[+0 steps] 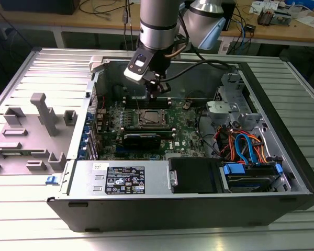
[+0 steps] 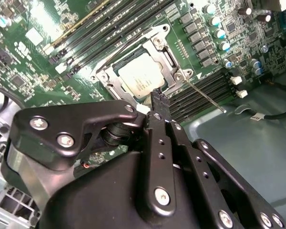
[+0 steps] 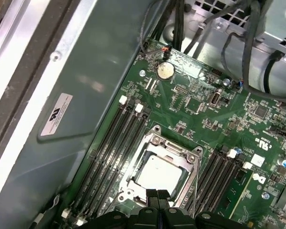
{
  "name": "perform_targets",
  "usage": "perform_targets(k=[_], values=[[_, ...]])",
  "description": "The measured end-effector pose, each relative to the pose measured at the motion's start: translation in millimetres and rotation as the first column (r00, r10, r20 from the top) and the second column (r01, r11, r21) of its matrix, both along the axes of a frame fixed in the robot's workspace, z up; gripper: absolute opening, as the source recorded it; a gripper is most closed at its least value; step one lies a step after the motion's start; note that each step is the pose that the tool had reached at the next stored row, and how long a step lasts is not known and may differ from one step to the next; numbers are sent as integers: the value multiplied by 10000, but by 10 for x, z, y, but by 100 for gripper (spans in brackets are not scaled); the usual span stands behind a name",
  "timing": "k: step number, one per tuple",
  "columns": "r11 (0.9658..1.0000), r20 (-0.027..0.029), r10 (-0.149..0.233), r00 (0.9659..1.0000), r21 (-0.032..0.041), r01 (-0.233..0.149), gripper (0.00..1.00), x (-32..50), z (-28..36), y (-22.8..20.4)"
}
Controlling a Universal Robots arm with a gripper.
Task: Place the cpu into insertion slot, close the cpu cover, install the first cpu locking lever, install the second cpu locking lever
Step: 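Install the first cpu locking lever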
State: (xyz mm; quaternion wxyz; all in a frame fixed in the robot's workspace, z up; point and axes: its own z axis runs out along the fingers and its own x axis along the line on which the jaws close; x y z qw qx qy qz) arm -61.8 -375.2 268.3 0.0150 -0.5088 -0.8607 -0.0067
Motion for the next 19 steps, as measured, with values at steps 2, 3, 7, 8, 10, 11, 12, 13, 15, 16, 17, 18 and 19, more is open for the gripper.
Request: perform_targets(k=[2, 3, 7, 8, 10, 11, 12, 13, 15, 16, 17, 18, 19], values=[[9995, 1, 301, 9995, 1, -301, 11, 0, -1, 0], [9989, 0, 479, 9989, 1, -479, 11, 0, 0, 1], [9970, 0, 769, 9970, 0, -769, 11, 0, 0, 0], [9967, 0, 814, 9967, 1, -814, 11, 0, 0, 0], [9959, 0, 909, 9959, 0, -909, 11, 0, 0, 0], [9953, 0, 967, 9953, 0, -967, 11, 0, 0, 0], [9949, 0, 1011, 9949, 1, -1011, 11, 0, 0, 0], [9944, 0, 1057, 9944, 1, -1057, 11, 0, 0, 0], [9932, 1, 1162, 9932, 0, -1162, 11, 0, 0, 0], [9926, 0, 1211, 9926, 0, -1211, 11, 0, 0, 0], [9919, 0, 1272, 9919, 0, -1272, 11, 0, 0, 0], [9910, 0, 1338, 9910, 0, -1338, 11, 0, 0, 0], [9903, 1, 1390, 9903, 1, -1390, 11, 0, 0, 0]])
